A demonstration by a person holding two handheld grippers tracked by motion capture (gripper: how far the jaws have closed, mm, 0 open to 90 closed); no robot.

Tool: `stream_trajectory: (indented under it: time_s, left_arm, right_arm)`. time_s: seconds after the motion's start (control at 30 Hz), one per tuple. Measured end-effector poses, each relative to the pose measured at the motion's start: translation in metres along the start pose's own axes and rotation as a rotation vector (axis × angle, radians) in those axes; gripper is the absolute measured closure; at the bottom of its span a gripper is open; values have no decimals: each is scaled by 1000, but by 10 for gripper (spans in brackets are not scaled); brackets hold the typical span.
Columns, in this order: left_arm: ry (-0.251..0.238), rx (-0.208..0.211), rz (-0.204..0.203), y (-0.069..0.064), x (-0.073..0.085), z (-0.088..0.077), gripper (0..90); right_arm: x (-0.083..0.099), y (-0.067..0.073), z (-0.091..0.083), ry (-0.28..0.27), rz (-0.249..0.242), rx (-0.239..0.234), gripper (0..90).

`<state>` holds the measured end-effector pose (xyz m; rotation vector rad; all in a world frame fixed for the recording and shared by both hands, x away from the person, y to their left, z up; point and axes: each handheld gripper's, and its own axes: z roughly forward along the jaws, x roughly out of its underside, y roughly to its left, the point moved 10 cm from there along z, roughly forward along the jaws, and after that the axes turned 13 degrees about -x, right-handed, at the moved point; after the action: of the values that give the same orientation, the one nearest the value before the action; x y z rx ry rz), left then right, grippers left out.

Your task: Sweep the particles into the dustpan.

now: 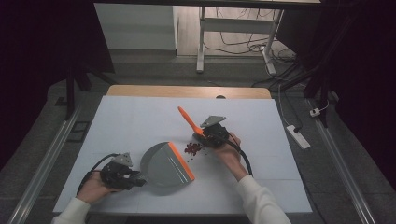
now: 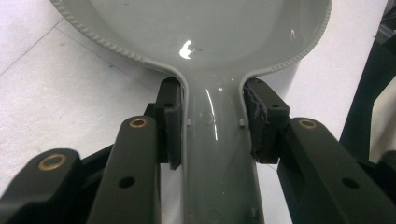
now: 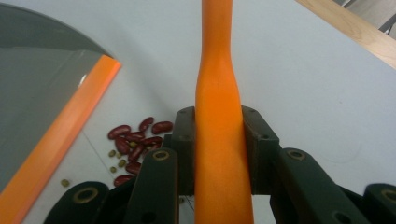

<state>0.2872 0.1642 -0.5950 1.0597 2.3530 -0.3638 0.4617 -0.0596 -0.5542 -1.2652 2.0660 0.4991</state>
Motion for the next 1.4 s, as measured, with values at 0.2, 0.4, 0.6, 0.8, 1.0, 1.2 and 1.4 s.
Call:
stream_trajectory:
  time_s: [0.2,0.4,0.6,0.8,1.0,1.2,1.4]
  left_arm:
    - [0,-6,1,-1,0,0,622]
    - [-1,-4,-5,-1,0,1,621]
    - [1,-2,-7,-1,0,1,621]
    - [2,0,-5,-1,1,2,622]
    - [3,2,-7,-1,1,2,622]
    - [3,2,-7,-1,1,2,622]
    - [5,1,-6,-1,2,3,622]
  right_arm:
    - [-4,15,7,11,-22,-15,700]
    - [-5,23,9,13,-37,-31,699]
    - [-7,28,11,0,-9,-51,698]
    - [-11,42,15,-3,-27,-84,698]
    - [-15,55,20,3,-67,-95,698]
    - [-18,66,23,-8,-58,-128,698]
    - [-23,80,25,-29,-62,-181,698]
